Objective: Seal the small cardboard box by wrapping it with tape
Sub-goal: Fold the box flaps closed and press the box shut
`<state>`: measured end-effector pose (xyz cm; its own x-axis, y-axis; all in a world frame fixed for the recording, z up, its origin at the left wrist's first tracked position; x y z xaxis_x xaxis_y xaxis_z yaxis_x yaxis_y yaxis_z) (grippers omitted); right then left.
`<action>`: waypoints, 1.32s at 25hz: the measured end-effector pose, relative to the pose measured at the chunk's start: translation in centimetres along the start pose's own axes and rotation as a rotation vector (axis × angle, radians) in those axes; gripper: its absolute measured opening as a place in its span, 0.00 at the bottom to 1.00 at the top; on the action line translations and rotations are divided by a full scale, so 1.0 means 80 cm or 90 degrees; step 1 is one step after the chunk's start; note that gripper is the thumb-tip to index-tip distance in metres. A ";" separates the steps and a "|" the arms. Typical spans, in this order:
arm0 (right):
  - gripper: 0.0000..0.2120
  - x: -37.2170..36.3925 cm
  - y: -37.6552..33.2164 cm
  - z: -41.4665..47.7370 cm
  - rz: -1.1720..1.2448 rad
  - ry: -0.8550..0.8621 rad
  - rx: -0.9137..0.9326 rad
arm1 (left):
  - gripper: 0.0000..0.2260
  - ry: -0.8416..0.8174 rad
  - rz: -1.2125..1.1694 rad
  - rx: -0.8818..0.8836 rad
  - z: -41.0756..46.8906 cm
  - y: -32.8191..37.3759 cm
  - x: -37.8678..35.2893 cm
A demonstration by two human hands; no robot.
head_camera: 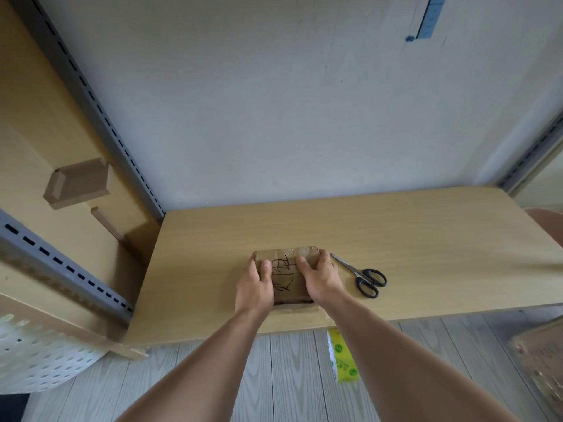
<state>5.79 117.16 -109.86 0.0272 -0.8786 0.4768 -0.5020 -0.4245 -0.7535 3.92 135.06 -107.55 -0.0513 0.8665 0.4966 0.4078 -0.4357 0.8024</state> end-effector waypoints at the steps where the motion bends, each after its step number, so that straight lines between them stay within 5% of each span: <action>1: 0.29 0.000 -0.001 -0.001 -0.011 0.002 0.001 | 0.24 -0.001 -0.007 -0.002 -0.001 0.000 0.000; 7: 0.36 0.005 0.004 -0.018 0.040 -0.020 0.042 | 0.30 -0.122 -0.007 0.025 0.001 -0.013 -0.002; 14: 0.27 0.033 0.009 -0.035 -0.107 -0.019 0.032 | 0.35 -0.184 -0.035 0.002 -0.001 -0.023 0.024; 21: 0.19 0.035 -0.014 -0.065 -0.159 0.024 0.116 | 0.52 -0.227 0.070 -0.014 -0.022 -0.046 0.020; 33: 0.15 0.058 0.010 -0.064 -0.163 0.039 0.099 | 0.45 -0.178 0.196 -0.041 -0.017 -0.032 0.025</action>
<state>1.08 113.89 -105.97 0.0811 -0.7258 0.6831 -0.3469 -0.6630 -0.6633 1.59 137.56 -108.15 0.3172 0.7228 0.6140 0.3066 -0.6908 0.6548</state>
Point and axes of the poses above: each hand's wrist, its own z-axis towards the middle knuckle, its own x-axis out of the back of the hand, y = z × x, the point moved 10 cm from there along z, towards the middle knuckle, and after that the axes turned 1 degree about -z, right-handed, at the moved point
